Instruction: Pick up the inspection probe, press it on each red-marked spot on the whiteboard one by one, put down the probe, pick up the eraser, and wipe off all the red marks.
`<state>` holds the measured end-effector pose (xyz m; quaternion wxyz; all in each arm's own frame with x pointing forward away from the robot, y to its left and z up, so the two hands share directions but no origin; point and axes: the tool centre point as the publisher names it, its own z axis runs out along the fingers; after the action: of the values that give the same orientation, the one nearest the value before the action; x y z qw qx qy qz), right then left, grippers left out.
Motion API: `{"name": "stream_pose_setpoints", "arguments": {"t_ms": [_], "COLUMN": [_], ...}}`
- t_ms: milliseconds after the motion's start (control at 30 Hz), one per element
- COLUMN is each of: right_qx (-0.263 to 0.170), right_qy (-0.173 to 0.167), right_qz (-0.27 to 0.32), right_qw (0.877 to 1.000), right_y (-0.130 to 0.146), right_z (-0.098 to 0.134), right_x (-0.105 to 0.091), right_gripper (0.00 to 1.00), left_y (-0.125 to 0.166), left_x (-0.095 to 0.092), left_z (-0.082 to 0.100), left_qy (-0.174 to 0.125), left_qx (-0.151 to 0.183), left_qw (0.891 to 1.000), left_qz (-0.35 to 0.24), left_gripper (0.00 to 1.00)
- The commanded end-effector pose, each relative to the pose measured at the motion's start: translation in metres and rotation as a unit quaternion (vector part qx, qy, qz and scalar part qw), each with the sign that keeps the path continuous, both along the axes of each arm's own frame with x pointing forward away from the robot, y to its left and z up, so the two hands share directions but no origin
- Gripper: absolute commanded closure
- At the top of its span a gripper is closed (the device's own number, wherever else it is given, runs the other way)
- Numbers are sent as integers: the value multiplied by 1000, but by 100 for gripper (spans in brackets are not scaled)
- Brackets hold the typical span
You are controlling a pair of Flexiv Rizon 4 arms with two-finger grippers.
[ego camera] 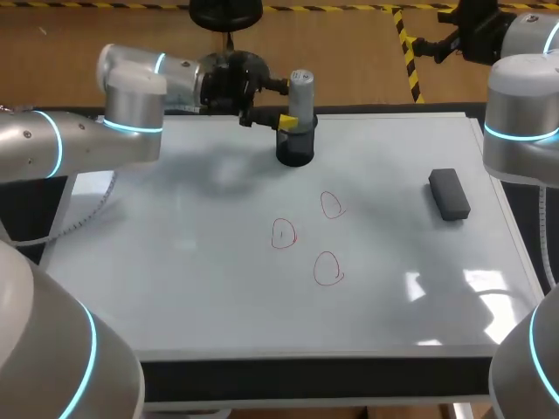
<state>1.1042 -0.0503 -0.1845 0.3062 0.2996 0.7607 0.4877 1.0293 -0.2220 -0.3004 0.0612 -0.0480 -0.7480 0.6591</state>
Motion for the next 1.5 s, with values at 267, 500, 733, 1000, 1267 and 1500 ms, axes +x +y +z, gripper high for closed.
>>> {"name": "stream_pose_setpoints", "arguments": {"t_ms": [267,500,733,1000,1267,1500], "right_qx": [0,0,0,0,0,0], "right_qy": [0,0,0,0,0,0], "right_qz": [0,0,0,0,0,0], "right_qw": [1000,1000,1000,1000,1000,1000], "right_y": [0,0,0,0,0,0], "right_z": [0,0,0,0,0,0], "right_x": [0,0,0,0,0,0], "right_gripper": [0,0,0,0,0,0], "left_y": [-10,-16,-16,-14,-11,-13], "left_x": [-3,3,5,5,5,6], "left_z": [2,1,3,6,12,21], "left_qy": [-6,-8,-9,-11,-15,-14], "left_qx": [-4,-4,-7,-9,-13,-16], "left_qw": [1000,1000,1000,1000,1000,1000], "left_qz": [-6,-2,1,-4,-5,-5], "left_gripper": [0,0,100,100,100,100]}}
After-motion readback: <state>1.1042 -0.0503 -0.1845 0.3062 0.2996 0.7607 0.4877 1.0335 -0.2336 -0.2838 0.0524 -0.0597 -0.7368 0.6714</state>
